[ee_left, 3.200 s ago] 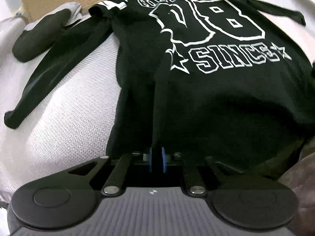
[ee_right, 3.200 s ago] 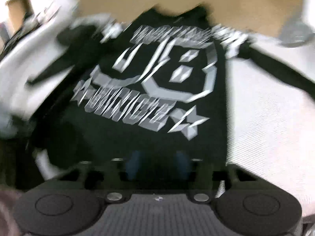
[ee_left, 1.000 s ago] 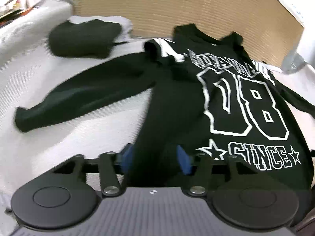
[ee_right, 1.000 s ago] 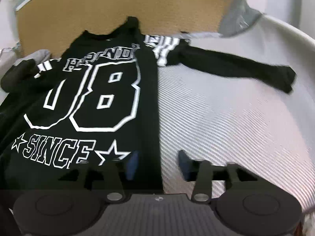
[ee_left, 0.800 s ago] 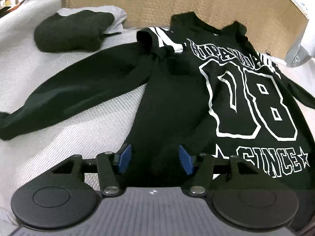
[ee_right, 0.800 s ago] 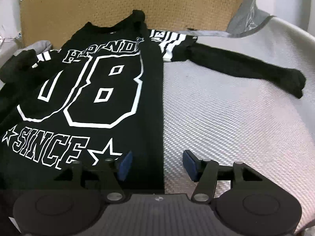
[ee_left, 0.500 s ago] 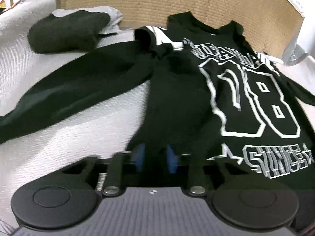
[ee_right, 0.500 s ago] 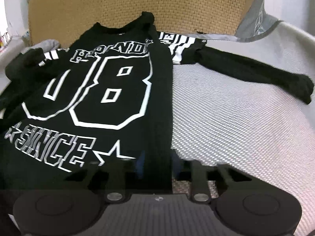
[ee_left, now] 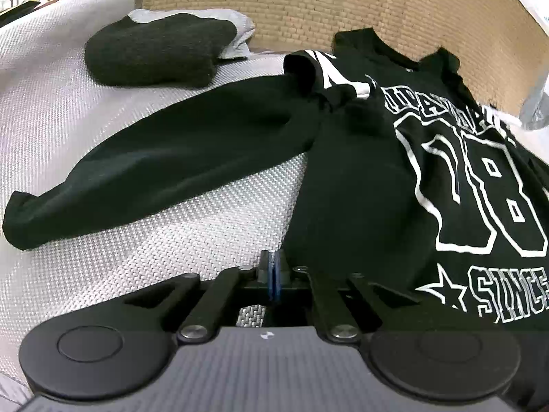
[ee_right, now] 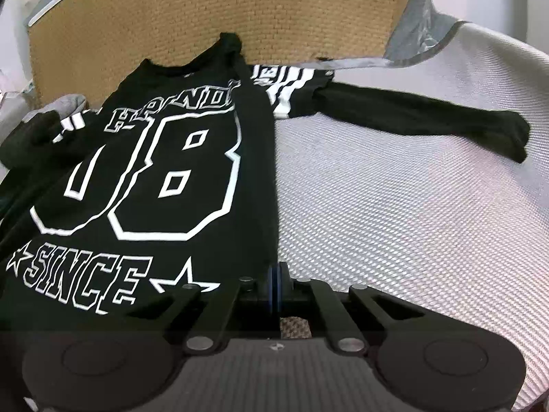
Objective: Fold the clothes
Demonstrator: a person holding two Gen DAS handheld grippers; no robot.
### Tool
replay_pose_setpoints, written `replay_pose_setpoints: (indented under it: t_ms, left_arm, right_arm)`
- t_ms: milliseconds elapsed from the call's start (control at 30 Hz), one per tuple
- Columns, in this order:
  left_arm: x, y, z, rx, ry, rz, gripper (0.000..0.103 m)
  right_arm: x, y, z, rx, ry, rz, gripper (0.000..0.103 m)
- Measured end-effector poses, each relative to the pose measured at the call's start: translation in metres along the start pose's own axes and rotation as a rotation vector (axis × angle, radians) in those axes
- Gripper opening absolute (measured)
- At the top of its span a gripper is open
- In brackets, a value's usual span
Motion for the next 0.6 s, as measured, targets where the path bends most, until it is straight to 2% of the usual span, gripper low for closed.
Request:
replay_pose_setpoints:
  t_ms: [133,200,267,300,333,367,433,467,533,567,600]
  left_arm:
    - [0.000,0.002,-0.001,0.011,-0.015,-0.013,0.031]
    - [-0.003,0.005,-0.005,0.003,-0.030,-0.014,0.037]
    - [-0.007,0.007,-0.010,-0.009,-0.050,-0.014,0.048]
    - [-0.011,0.009,-0.013,-0.014,-0.064,-0.011,0.057]
    - [-0.015,0.009,-0.015,-0.021,-0.080,-0.002,0.058]
    - [-0.019,0.010,-0.016,-0.028,-0.078,-0.001,0.058]
    - [-0.026,0.012,-0.020,-0.050,-0.058,-0.006,0.056]
    - [-0.027,0.013,-0.021,-0.065,-0.043,-0.008,0.054]
    - [-0.030,0.015,-0.024,-0.096,-0.012,-0.014,0.032]
    - [-0.030,0.016,-0.024,-0.095,-0.022,-0.011,0.026]
    - [-0.030,0.015,-0.024,-0.089,-0.040,-0.006,0.014]
  right_arm:
    - [0.000,0.000,-0.002,-0.006,-0.004,-0.001,0.003]
    - [0.000,0.001,-0.002,-0.013,-0.007,0.004,0.007]
    - [0.002,0.002,-0.003,-0.019,-0.005,-0.002,0.008]
    - [0.003,0.004,-0.003,-0.020,-0.001,-0.009,0.013]
    - [0.004,0.005,-0.003,-0.021,0.003,-0.016,0.018]
    - [0.004,0.008,-0.002,-0.022,0.017,-0.013,0.020]
    - [-0.001,0.014,-0.003,-0.025,0.024,-0.023,0.039]
    - [-0.007,0.016,-0.003,-0.009,0.018,-0.014,0.044]
    - [-0.020,0.020,-0.003,0.021,0.008,0.004,0.047]
    - [-0.024,0.020,-0.004,0.030,0.011,0.007,0.048]
    - [-0.028,0.020,-0.004,0.039,0.014,0.009,0.048]
Point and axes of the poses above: each gripper's, at about its wrist camera, not at the fingertips, and x roughly against the way its jaws point, z to its left, y to its top, the point moved 4 cm from there along -x, roughly the way its jaws point, and after that the axes turned 5 degrees about -z, right-handed, at the moved point
